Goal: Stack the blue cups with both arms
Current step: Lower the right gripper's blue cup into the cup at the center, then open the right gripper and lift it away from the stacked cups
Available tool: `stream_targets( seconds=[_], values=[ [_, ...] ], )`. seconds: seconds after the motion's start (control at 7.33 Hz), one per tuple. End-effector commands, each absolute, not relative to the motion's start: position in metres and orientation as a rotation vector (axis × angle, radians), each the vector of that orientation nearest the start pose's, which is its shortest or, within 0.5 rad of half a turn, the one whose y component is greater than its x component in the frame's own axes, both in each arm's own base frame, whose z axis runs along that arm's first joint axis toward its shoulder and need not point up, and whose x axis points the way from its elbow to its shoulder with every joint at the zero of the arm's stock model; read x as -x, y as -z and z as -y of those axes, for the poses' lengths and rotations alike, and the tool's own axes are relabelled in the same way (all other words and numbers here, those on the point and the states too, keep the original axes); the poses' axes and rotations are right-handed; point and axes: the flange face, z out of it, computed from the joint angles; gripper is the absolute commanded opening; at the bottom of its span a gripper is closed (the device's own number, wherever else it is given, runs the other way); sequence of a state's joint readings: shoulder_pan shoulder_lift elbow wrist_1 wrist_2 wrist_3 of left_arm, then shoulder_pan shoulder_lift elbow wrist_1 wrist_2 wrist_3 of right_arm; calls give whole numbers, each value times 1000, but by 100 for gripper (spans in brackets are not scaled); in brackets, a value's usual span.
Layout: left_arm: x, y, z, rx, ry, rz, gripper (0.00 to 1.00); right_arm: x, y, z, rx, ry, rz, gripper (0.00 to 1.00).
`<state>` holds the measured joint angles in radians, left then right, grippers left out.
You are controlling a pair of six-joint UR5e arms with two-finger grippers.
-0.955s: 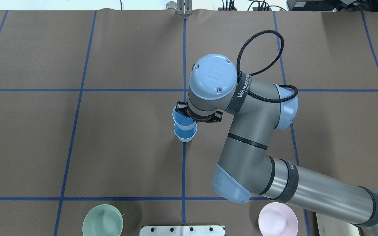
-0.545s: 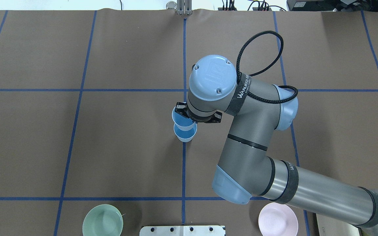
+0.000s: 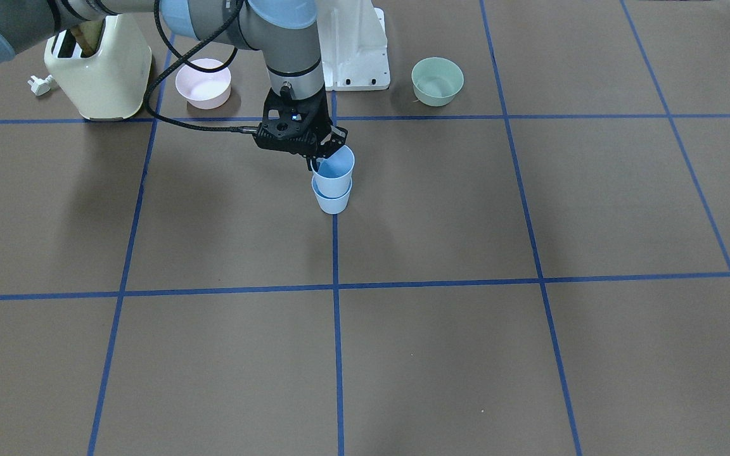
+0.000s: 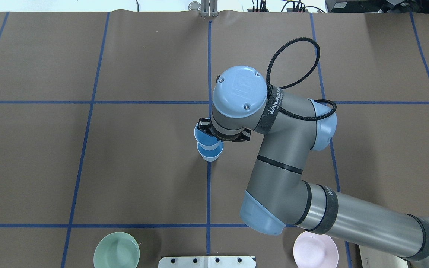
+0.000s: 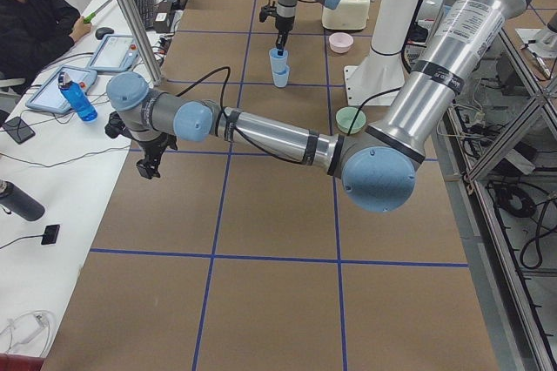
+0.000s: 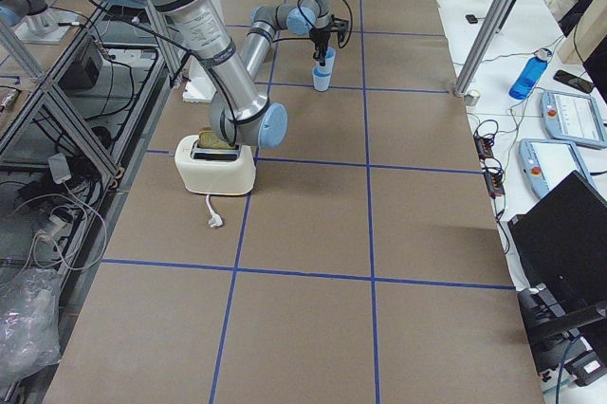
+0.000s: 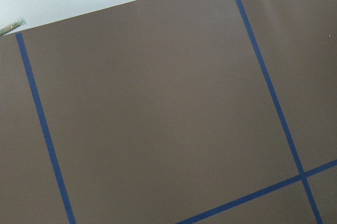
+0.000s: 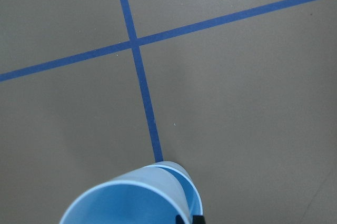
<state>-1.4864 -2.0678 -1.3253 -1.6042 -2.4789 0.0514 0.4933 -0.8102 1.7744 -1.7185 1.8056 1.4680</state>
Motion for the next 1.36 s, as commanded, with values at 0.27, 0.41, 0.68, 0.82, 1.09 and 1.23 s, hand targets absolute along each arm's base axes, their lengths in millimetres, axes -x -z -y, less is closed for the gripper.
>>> stream_targets(
  seconds=[0.27, 0.41, 0.68, 0.82, 1.09, 1.23],
  values=[
    [-5, -469, 697, -247, -252, -909, 98, 524, -143, 409, -56, -283, 847, 36],
    [-6, -469, 698, -246, -254, -909, 98, 523, -144, 408, -68, -285, 845, 99],
    [-6, -470, 698, -245, -253, -909, 98, 522, -141, 408, -80, -271, 852, 100],
    [-6, -471, 698, -242, -252, -909, 98, 512, -138, 407, -81, -262, 868, 100],
    [-6, -472, 698, -242, -252, -911, 98, 452, -139, 449, -77, -256, 896, 100],
    [-6, -473, 698, -242, -254, -909, 98, 412, -148, 479, -76, -228, 908, 100]
  ],
)
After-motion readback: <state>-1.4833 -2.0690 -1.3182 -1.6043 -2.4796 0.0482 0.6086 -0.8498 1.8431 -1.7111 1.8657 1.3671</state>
